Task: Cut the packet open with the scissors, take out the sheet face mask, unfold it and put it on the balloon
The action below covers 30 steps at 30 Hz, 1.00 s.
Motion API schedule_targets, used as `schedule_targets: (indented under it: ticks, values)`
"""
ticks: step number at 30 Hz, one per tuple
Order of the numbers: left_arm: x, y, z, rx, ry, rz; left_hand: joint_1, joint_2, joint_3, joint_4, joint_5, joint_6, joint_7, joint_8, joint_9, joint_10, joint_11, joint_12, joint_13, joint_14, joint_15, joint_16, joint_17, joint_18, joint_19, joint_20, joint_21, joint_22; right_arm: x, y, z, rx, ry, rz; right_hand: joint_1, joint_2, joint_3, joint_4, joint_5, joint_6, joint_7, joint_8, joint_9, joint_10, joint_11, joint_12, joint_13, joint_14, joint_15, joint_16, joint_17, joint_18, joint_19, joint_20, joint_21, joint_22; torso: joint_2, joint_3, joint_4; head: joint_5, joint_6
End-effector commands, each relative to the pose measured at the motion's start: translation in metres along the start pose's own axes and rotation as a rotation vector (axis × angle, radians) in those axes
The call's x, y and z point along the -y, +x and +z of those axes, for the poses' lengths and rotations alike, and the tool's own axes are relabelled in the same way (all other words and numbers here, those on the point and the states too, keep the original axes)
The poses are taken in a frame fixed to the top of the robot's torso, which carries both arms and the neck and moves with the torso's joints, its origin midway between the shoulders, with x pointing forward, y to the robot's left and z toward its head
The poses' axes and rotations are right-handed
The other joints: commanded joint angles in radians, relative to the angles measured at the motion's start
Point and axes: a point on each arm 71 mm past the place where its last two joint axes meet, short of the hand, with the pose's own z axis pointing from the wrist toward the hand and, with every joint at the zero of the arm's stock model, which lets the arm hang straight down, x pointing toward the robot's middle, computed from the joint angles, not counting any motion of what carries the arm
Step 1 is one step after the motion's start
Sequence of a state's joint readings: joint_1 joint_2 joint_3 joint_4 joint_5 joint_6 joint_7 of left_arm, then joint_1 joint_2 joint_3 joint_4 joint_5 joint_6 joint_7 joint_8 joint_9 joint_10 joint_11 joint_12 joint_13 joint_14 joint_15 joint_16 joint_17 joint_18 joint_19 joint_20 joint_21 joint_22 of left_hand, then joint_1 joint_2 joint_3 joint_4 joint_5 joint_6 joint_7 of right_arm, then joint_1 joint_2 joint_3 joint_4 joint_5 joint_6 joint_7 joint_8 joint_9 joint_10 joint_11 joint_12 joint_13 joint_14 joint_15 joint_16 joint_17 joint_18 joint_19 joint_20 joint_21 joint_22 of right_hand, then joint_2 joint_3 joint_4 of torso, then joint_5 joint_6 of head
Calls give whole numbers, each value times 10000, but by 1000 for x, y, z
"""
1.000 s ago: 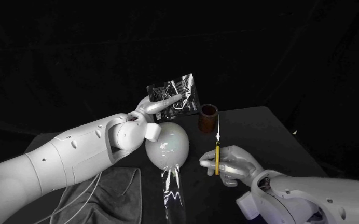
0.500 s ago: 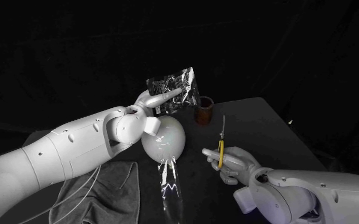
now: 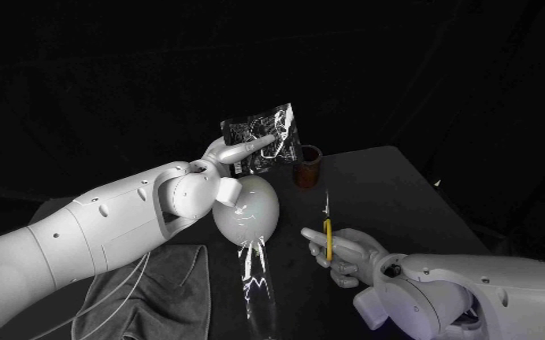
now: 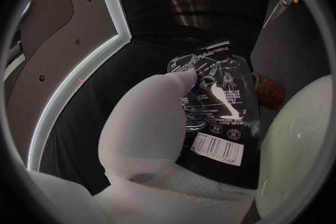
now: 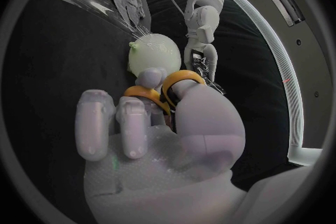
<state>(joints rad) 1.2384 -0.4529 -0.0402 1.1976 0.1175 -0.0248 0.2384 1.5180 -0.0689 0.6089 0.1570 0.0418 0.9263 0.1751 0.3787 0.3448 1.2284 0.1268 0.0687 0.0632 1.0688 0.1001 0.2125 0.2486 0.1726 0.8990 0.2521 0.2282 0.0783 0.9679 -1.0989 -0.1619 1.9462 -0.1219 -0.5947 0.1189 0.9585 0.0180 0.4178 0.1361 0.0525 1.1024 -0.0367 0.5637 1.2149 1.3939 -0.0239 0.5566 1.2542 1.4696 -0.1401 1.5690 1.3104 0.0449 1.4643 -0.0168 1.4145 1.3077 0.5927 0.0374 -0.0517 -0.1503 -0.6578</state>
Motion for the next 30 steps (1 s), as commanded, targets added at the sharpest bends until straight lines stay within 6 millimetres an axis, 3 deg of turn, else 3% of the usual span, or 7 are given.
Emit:
schedule_targets:
  ticks: [1,8,12,13,17,24,30]
  values:
    - [1,3,1,-194,-56,16,-32,105,38,-5,69,39,52,65,739,114,-35,-59,7,22,-14,-43,9,109,48,5,62,3,-2,4,0,-402,9,-617,726,488,96,-106,-35,1,5,-40,4,1769,-755,10142,3166,1012,-30,18,2603,-70,146,-91,65,2022,7,-10,-12,-32,36]
    - [0,4,1,-314,-215,69,-54,103,65,-27,69,30,58,63,745,103,-30,-62,5,13,-10,-53,11,107,47,4,64,3,-13,3,1,-326,-301,-1149,-14,82,-320,231,-38,227,-10,-61,118,1769,-761,10142,3166,1012,-28,18,2603,-85,188,-90,125,2059,-7,2,-11,-72,171]
    - [-2,4,0,-370,-447,191,-61,104,77,-35,69,27,61,63,748,98,-29,-63,5,11,-9,-57,12,106,47,3,65,2,-22,4,1,-325,-900,-1442,291,-239,-163,-73,-29,-727,318,-1308,-601,1769,-527,10142,3166,1012,118,18,2603,-84,161,-20,80,2052,-11,4,-14,-81,232]
    - [-2,4,0,-386,-499,218,-61,104,77,-35,69,27,61,63,748,98,-29,-63,5,11,-9,-57,12,106,47,3,65,2,-25,5,0,-341,-1119,-1594,493,-641,-90,-266,-103,-1448,811,-2429,-1423,1769,-40,10142,3166,1012,399,18,2603,-101,126,209,23,2037,-14,2,-15,-91,238]
    - [-3,5,0,-441,-609,266,-61,104,77,-35,69,27,61,63,748,98,-29,-63,5,11,-9,-57,12,106,47,3,65,2,-34,6,-1,-410,-1810,-2167,641,-1264,-248,-509,-29,-2086,1236,-3353,-2131,1769,277,10142,3166,1012,754,18,2603,-105,120,370,11,2039,-7,1,-18,-137,206]
    - [-4,7,1,-539,-686,283,-61,104,77,-35,69,27,61,63,748,98,-29,-63,5,11,-9,-57,12,106,47,3,65,2,-43,12,0,-538,-2717,-3078,946,-1811,-739,-841,-21,-3566,1970,-4823,-3198,1769,927,10142,3166,1012,1371,18,2603,-162,224,808,170,2113,0,2,-9,-156,146]
    - [-4,7,1,-560,-663,285,-80,103,98,-52,69,25,70,64,753,93,-24,-63,5,7,-6,-63,14,105,46,1,67,2,-46,14,1,-583,-3084,-3405,1048,-1887,-1160,-857,-40,-4160,2231,-5040,-3745,1769,1203,10142,3166,1012,1595,18,2603,-166,249,1065,211,2137,-1,-3,-11,-162,100]
